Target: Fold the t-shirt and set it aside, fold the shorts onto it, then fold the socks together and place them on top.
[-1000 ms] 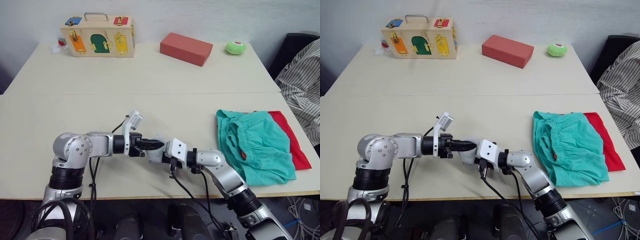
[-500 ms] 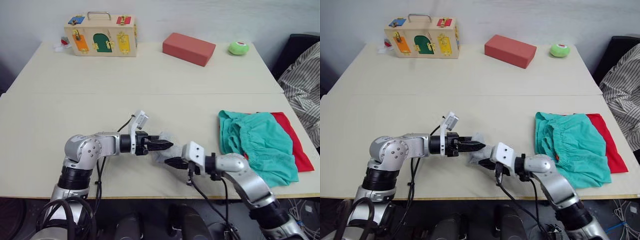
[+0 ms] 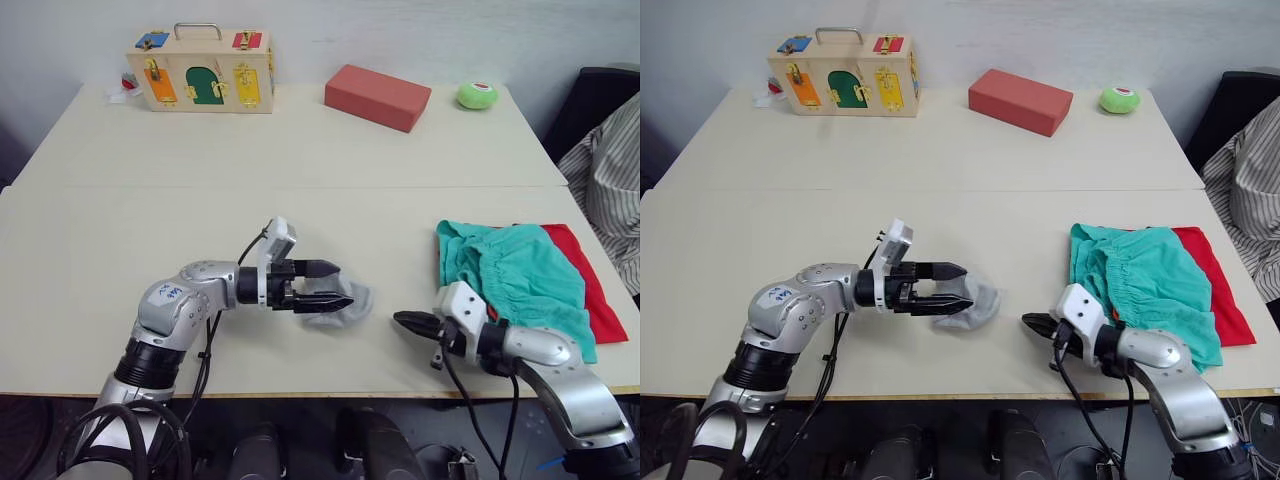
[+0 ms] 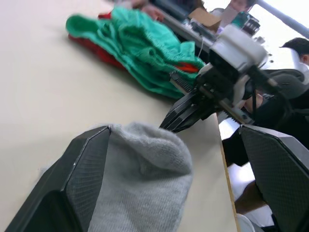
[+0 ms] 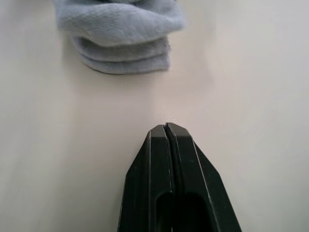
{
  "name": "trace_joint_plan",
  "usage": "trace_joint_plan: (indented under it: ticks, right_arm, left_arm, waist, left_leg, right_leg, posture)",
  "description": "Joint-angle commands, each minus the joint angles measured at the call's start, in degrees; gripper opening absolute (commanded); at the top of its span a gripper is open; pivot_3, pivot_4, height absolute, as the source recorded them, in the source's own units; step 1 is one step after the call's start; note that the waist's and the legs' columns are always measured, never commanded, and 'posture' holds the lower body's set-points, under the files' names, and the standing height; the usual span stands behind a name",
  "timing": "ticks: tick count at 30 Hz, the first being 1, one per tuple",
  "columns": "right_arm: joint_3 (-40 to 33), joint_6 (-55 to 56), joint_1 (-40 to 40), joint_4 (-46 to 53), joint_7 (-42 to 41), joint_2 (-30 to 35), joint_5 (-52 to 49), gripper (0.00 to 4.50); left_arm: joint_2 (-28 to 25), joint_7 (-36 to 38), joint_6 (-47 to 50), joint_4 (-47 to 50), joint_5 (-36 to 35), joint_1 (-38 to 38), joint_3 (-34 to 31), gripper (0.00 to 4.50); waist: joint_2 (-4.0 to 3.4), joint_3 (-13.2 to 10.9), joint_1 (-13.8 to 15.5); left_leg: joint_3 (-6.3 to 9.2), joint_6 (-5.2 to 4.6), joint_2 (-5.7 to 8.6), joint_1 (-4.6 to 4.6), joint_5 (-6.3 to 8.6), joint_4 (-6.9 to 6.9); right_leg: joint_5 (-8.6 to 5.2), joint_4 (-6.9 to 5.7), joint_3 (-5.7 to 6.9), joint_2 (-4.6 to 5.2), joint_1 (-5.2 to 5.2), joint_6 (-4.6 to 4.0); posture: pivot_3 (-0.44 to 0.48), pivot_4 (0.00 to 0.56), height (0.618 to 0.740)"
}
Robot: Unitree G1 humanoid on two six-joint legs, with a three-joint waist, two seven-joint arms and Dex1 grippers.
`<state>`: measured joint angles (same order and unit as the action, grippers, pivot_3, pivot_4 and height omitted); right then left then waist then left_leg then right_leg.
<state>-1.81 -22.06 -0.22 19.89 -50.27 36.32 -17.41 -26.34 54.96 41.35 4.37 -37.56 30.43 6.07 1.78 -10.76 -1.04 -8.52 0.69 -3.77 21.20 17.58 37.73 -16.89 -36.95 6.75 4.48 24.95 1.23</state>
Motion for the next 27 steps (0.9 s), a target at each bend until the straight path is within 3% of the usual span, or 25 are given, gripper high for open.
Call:
trace_joint_plan:
  ticks: [1, 7, 15, 20, 27]
  right_arm:
    - [-4.1, -1.8, -1.8, 5.4, 0.3, -1.9, -8.0, 0.0]
    - [1.3, -4.5, -9.0, 9.0, 3.9, -6.3, -10.2, 0.0]
    - [14.0, -0.2, -16.9, 4.2, 6.8, -12.1, -1.0, 0.0]
    - [16.1, 3.5, -16.5, -1.5, 8.0, -12.9, 2.9, 0.0]
    - [12.5, 13.7, -11.3, -12.1, 6.0, -12.0, 3.9, 0.0]
  left_arm:
    - [-1.3, 3.4, -6.2, -0.7, 0.3, 0.1, -4.4, 4.3]
    - [-3.0, 6.4, -17.5, -4.5, 8.9, -1.6, -1.2, 2.54]
    - [1.0, 4.4, -27.0, -10.0, 17.8, -4.3, 3.5, 0.01]
    - [2.6, 2.2, -29.9, -12.2, 21.9, -5.6, 5.1, 0.01]
    - [2.9, 0.4, -30.5, -13.1, 23.5, -7.1, 4.6, 0.01]
  waist:
    - [0.0, 0.0, -0.2]
    - [-0.01, 0.0, -0.4]
    - [-0.01, 0.0, -0.2]
    - [-0.01, 0.0, -0.2]
    - [-0.01, 0.0, -0.3]
  left_leg:
    - [0.0, -0.01, 0.0, -0.01, -0.01, 0.0]
    - [0.01, -0.03, -0.02, -0.01, -0.01, -0.03]
    - [-0.02, -0.12, 0.01, 0.18, 0.03, 0.02]
    - [-0.05, -0.22, 0.03, 0.21, 0.07, 0.08]
    - [-0.05, -0.26, 0.0, 0.14, 0.08, 0.12]
  right_leg:
    - [0.01, -0.01, 0.0, 0.0, 0.0, 0.01]
    - [0.0, -0.01, 0.01, -0.02, 0.01, 0.01]
    - [0.0, 0.01, 0.03, 0.04, 0.16, 0.01]
    - [0.02, 0.02, 0.04, 0.06, 0.15, 0.03]
    - [0.02, -0.05, 0.05, 0.05, 0.1, 0.04]
  posture:
    - [0.0, 0.15, 0.74]
    - [0.0, 0.15, 0.74]
    - [0.0, 0.15, 0.74]
    - [0.0, 0.15, 0.74]
    - [0.0, 0.15, 0.74]
